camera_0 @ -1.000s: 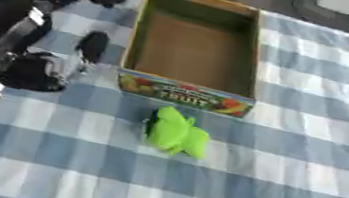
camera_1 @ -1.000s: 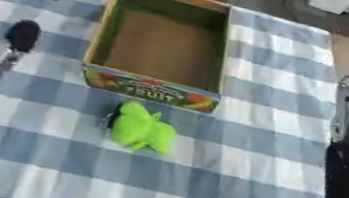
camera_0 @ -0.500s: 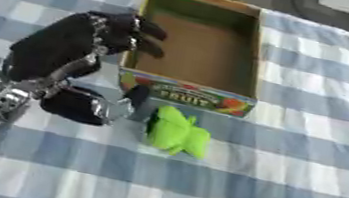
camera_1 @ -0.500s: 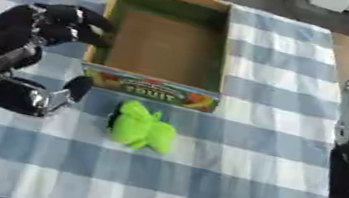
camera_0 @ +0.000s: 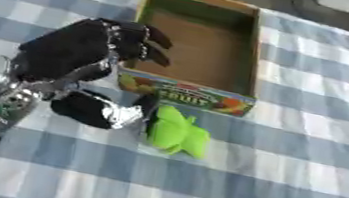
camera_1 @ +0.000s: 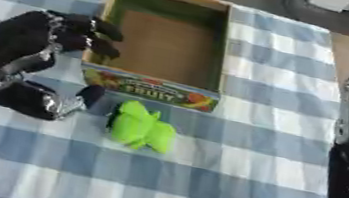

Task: Pick up objects on the table and place them in the box.

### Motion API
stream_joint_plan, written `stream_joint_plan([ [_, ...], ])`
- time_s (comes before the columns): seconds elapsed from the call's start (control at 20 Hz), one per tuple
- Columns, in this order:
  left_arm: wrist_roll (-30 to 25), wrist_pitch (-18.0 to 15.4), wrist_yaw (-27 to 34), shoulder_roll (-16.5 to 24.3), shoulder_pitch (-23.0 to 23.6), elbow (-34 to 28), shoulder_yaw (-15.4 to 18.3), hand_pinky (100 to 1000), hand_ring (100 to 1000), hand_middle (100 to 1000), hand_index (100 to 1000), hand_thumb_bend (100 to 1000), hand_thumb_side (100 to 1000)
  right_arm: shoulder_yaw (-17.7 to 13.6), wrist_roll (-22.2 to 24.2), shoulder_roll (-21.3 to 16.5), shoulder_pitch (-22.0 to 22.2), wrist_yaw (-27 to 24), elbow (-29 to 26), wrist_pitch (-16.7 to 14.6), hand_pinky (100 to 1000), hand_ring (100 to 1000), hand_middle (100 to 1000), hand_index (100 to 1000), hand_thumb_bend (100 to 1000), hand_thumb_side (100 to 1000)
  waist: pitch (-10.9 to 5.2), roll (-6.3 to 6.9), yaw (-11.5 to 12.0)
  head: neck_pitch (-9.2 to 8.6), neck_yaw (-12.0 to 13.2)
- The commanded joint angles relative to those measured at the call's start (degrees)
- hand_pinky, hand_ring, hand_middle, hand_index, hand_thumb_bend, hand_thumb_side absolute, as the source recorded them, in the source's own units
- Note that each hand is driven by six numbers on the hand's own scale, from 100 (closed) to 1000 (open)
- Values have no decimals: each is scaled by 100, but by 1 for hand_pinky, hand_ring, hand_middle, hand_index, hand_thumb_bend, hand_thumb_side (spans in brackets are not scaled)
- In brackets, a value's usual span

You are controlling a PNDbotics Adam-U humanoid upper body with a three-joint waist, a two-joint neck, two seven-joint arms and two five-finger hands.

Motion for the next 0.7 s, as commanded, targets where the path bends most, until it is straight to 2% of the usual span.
stream_joint_plan([
  [0.05,-134,68,35,-3,-165,-96,-1,451,594,776,784,139,841,-9,0,-57,-86,-3,-75,28,413,391,417,539,100,819,-81,44,-19,-3,4],
  [0.2,-289,127,37,-44,-267,-96,-29,451,589,768,783,132,851,-9,-1,-51,-94,-10,-75,34,413,391,417,539,100,819,-83,49,-26,-3,20],
  [0.5,-1201,345,-178,-157,-419,-96,-126,449,586,743,769,110,857,5,28,-26,-113,-77,-75,93,413,392,418,540,100,818,-88,56,-39,-3,19],
  [0.7,-1517,229,-145,-189,-487,-96,-236,445,595,746,767,117,852,1,52,-25,-115,-94,-75,99,413,392,418,540,100,818,-84,50,-42,-3,18],
])
